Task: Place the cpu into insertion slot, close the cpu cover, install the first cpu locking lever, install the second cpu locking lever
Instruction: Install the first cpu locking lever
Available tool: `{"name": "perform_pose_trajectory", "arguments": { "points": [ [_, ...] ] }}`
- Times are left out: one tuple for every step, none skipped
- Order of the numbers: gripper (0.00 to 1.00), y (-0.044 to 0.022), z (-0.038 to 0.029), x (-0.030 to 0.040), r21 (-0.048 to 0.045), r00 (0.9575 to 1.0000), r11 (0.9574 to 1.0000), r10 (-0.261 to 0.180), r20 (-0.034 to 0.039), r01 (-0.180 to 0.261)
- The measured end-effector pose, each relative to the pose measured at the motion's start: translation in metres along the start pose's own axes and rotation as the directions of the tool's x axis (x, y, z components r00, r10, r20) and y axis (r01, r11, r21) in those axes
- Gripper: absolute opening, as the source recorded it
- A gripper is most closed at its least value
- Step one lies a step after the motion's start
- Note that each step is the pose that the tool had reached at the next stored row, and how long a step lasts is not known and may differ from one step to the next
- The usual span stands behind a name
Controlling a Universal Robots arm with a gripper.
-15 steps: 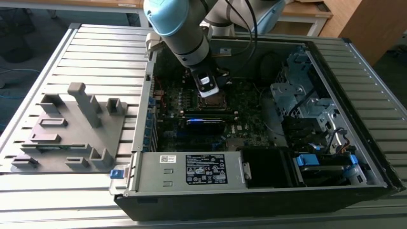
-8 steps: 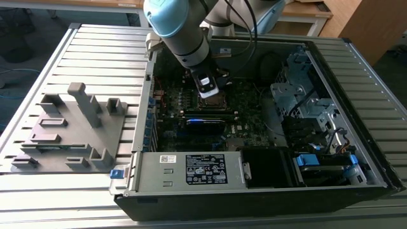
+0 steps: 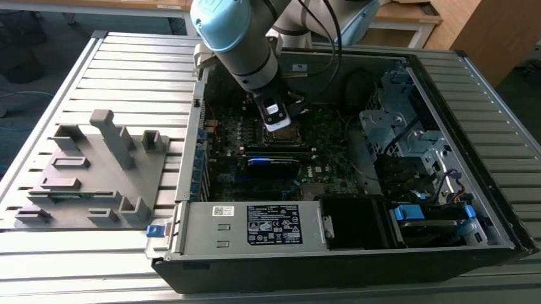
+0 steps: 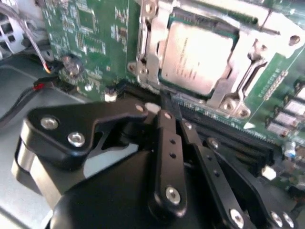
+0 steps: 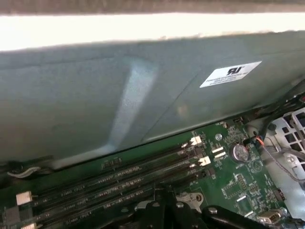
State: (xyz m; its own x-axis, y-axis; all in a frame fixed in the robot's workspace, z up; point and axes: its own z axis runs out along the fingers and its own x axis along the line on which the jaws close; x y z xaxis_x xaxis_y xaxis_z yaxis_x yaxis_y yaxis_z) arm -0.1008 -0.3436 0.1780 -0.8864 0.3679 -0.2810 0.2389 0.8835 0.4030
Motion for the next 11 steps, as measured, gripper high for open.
{"name": "perform_pose_trajectory", "arguments": {
  "points": [
    [0.1,-0.0002,0.0001,-0.0001,-0.0079,1.0,1.0,0.003,-0.0019,-0.003],
    [0.1,-0.0006,0.0,-0.0002,-0.0147,1.0,0.9999,0.006,-0.0037,-0.006],
    [0.1,-0.0011,-0.0002,-0.0005,-0.0168,1.0,0.9998,0.007,-0.0043,-0.007],
    [0.1,-0.0016,-0.0003,-0.0008,-0.0175,1.0,0.9998,0.008,-0.0046,-0.008],
    [0.1,-0.0019,-0.0004,-0.001,-0.0179,1.0,0.9998,0.008,-0.0048,-0.008],
    [0.1,-0.0022,-0.0005,-0.0011,-0.0181,1.0,0.9998,0.008,-0.0047,-0.008],
    [0.1,-0.0025,-0.0006,-0.0012,-0.0181,1.0,0.9998,0.008,-0.0048,-0.008],
    [0.1,-0.0029,-0.0007,-0.0014,-0.0181,1.0,0.9998,0.008,-0.0047,-0.008],
    [0.1,-0.0032,-0.0008,-0.0015,-0.0182,1.0,0.9998,0.008,-0.0047,-0.008],
    [0.1,-0.0035,-0.0009,-0.0017,-0.0181,1.0,0.9998,0.008,-0.0047,-0.008],
    [0.1,-0.0038,-0.001,-0.0018,-0.0181,1.0,0.9998,0.008,-0.0047,-0.008]
  ]
}}
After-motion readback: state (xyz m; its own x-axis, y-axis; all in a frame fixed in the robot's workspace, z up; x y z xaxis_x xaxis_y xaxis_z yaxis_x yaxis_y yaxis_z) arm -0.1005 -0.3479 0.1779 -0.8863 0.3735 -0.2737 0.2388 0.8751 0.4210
